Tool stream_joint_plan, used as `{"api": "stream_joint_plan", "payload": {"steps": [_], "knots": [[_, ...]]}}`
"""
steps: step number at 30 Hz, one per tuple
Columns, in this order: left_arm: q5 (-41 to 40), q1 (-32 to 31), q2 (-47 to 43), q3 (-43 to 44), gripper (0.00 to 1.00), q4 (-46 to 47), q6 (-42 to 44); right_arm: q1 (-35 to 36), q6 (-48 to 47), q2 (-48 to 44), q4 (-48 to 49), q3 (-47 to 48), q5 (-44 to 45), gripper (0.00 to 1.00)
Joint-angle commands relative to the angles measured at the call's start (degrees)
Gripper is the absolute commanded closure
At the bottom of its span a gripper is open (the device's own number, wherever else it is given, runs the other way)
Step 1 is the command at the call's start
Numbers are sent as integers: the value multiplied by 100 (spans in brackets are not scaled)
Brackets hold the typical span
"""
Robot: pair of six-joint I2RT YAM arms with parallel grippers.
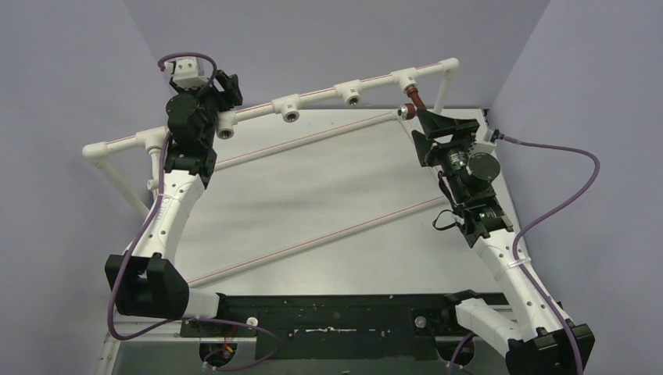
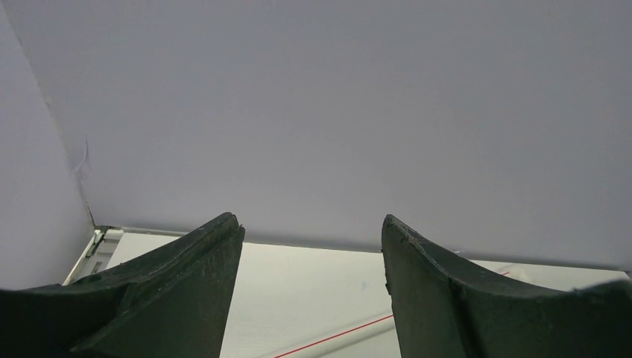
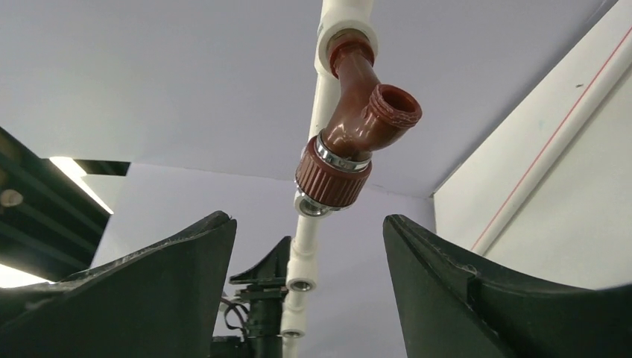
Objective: Install the water faucets
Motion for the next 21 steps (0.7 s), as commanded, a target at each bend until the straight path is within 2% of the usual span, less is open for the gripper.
{"api": "stream_joint_plan", "payload": {"steps": [1,5,11,21], "knots": [[-15,-31,450,-357,34,-1271,129,-105,-1383,-147,-221,484,-341,26],[-13,-41,463,-355,34,-1278,133,-128,-2598,-196,44,581,-732,28],[-27,-41,451,-358,34,-1268,151,-127,-4779,-124,-481,1132,-803,28],[-57,-50,455,-366,34,-1271,159,-129,-7945,-186,-541,1474,-918,25]]}}
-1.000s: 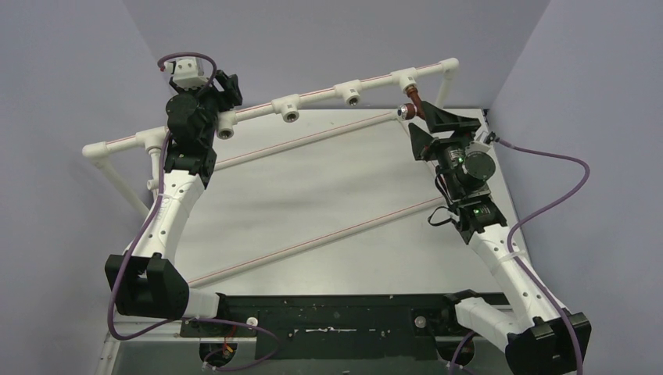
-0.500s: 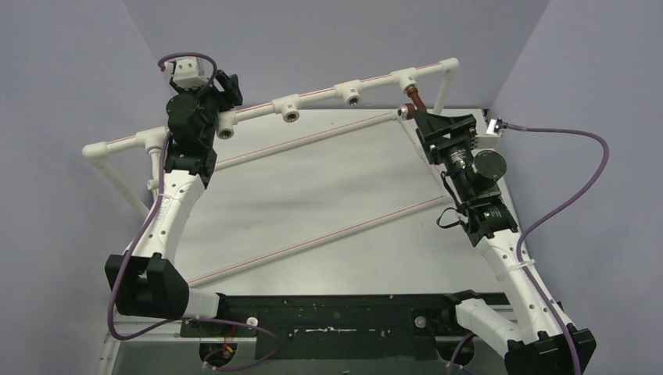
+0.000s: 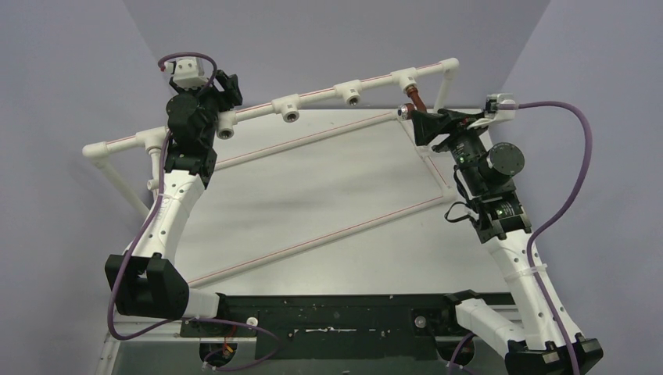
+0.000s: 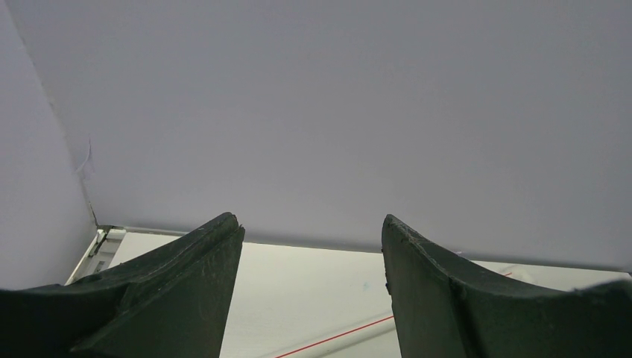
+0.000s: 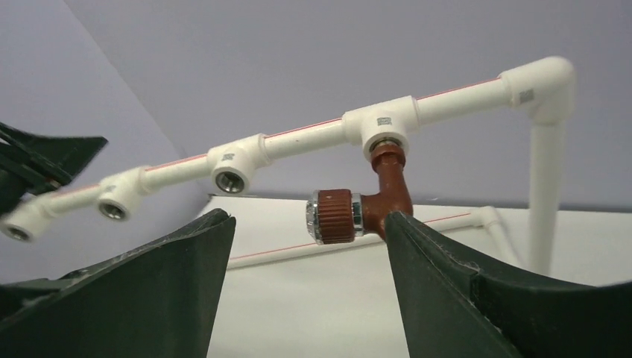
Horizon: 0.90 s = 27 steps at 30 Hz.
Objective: Install the water faucets
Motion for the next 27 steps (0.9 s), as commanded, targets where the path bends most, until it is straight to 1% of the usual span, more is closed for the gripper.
{"api": "stream_joint_plan", "payload": {"steps": [1,5,9,13,19,21,27], "knots": [[-14,-27,455,-363,34,-1271,140,-26,-2118,-135,131,242,-144,25],[2,-28,457,-367,34,-1270,131,-30,-3489,-165,180,123,-361,24],[0,-33,456,-362,34,-1274,124,-11,-4687,-239,210,-110,-649,21],[2,-32,466,-361,34,-1273,130,111,-5904,-222,-64,-216,-615,19],[20,-37,481,-358,34,-1277,122,325,-6861,-152,-113,-358,-653,17],[20,-43,476,-358,34,-1276,122,401,-7136,-57,-86,-407,-401,17],[38,-44,485,-358,34,-1283,122,559,-7601,198,605,-672,305,17]]}}
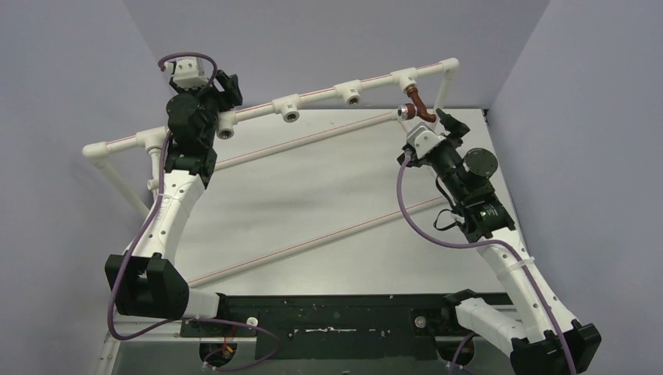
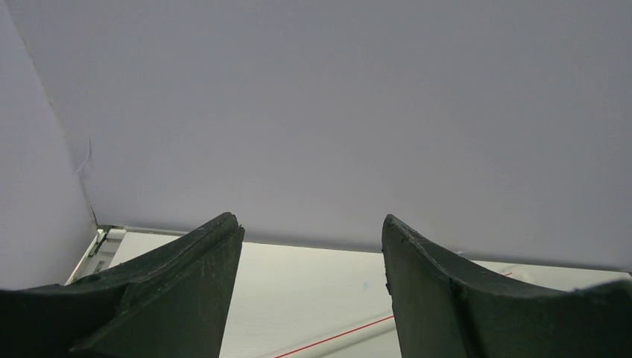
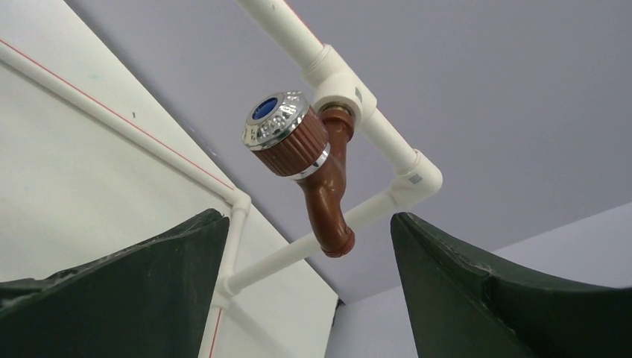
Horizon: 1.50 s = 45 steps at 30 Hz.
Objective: Install the water faucets
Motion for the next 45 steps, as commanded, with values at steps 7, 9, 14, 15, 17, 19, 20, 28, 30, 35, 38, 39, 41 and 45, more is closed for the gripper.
{"api": "stream_joint_plan", "payload": {"steps": [7,9,14,15,17,19,20,28,30,35,38,39,41,45], "knots": [[50,-42,470,-358,34,-1289,129,126,-583,579,1126,114,684,20],[53,-36,480,-348,34,-1285,129,146,-575,676,1167,177,671,22],[40,-37,485,-341,34,-1296,145,217,-557,919,1258,305,699,24],[35,-34,486,-341,34,-1293,146,238,-550,961,1278,335,708,25],[27,-32,492,-342,34,-1291,157,264,-537,1052,1326,400,746,28],[22,-33,493,-343,34,-1298,155,278,-502,1145,1355,465,798,32],[22,-33,490,-347,34,-1294,155,278,-478,1189,1379,505,822,33],[21,-24,503,-340,34,-1300,173,296,-81,1317,1593,501,923,64],[22,-24,515,-340,34,-1299,166,296,91,1330,1626,490,930,77],[30,-24,510,-330,34,-1312,164,291,1266,1308,1969,346,967,100],[31,-24,509,-336,34,-1314,164,292,2183,1258,2417,179,1121,100],[35,-24,515,-327,34,-1315,164,292,2510,1241,2513,143,1191,100],[34,-20,512,-335,34,-1309,163,289,3099,1222,2614,99,1345,100],[40,-24,505,-331,34,-1304,155,292,4164,1142,2816,25,1708,100]]}}
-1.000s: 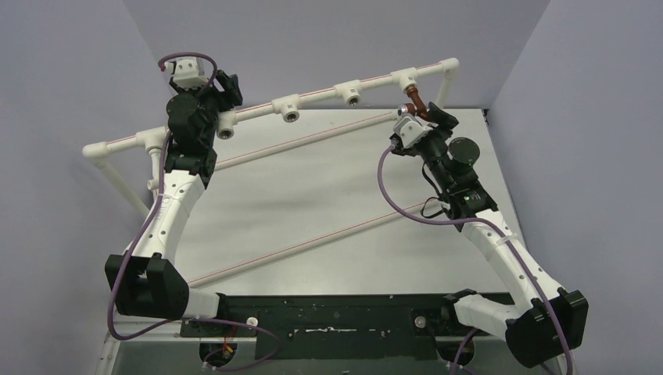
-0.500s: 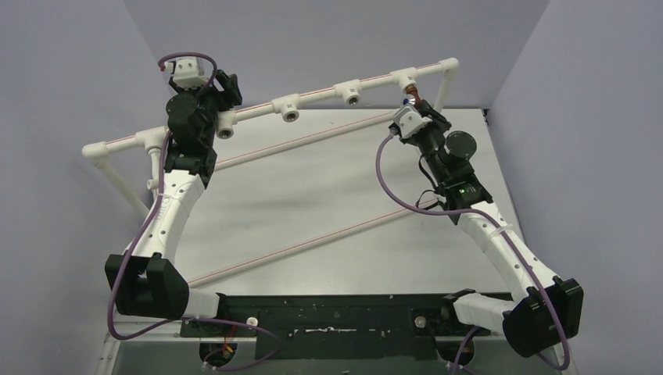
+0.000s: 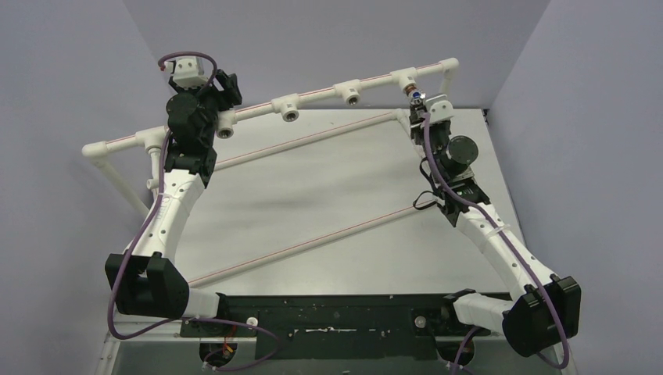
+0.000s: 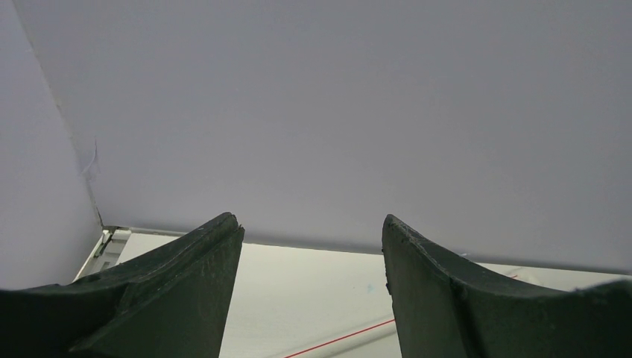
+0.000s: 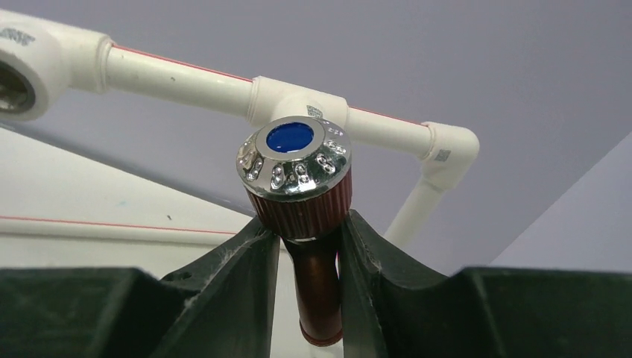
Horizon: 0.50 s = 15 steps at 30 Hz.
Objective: Install the water faucets
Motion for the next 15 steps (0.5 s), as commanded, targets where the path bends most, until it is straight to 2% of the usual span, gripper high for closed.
{"api": "stream_joint_plan", "payload": {"steps": [1,11,15], "knots": [[81,-18,480,-355,34,-1297,111,65,2216,-174,875,-39,400,100],[90,-31,460,-366,34,-1292,103,-86,5104,-316,365,59,1050,100],[90,-31,461,-366,34,-1297,102,-277,6298,-432,405,-119,1033,100]]}}
